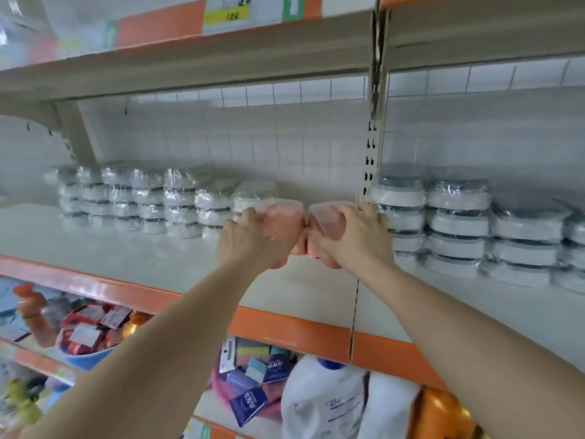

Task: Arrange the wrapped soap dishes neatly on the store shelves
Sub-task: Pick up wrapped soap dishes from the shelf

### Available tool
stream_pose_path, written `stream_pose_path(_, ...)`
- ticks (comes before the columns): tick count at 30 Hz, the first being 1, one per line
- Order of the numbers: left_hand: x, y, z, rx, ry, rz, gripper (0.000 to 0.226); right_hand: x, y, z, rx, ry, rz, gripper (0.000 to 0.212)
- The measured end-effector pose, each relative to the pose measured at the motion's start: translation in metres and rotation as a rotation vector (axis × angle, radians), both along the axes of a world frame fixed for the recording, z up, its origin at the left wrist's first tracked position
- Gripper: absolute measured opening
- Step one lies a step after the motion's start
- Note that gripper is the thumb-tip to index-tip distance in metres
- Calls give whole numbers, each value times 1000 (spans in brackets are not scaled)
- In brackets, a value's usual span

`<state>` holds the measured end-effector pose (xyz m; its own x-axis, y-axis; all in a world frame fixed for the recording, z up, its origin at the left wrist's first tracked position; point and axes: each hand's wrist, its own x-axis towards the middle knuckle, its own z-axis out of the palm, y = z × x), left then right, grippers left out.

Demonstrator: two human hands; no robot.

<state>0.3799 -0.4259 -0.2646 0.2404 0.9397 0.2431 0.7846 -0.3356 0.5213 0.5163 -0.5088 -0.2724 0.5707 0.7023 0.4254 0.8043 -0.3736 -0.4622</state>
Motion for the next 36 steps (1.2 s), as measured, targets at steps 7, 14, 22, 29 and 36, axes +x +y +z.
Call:
stream_pose_path(7, 33, 38, 0, -15, 61, -45, 70, 15, 42, -11, -37, -71, -103, 64)
stream_pose_path(14, 53, 70, -8, -106, 48, -165, 78, 19, 66, -15, -121, -71, -179, 65)
stream_pose_path(22, 56, 116, -11, 242, 372, -391, 63, 19, 88, -16, -172, 3, -170, 79)
stream_pose_path(29, 54, 154, -21, 607, 612, -460, 57, 32, 98, -21, -205, -16, -96, 76)
stream_pose_path(36, 52, 165, -21, 722, 629, -524, 53, 40, 124, -18, -428, -152, -189, 83)
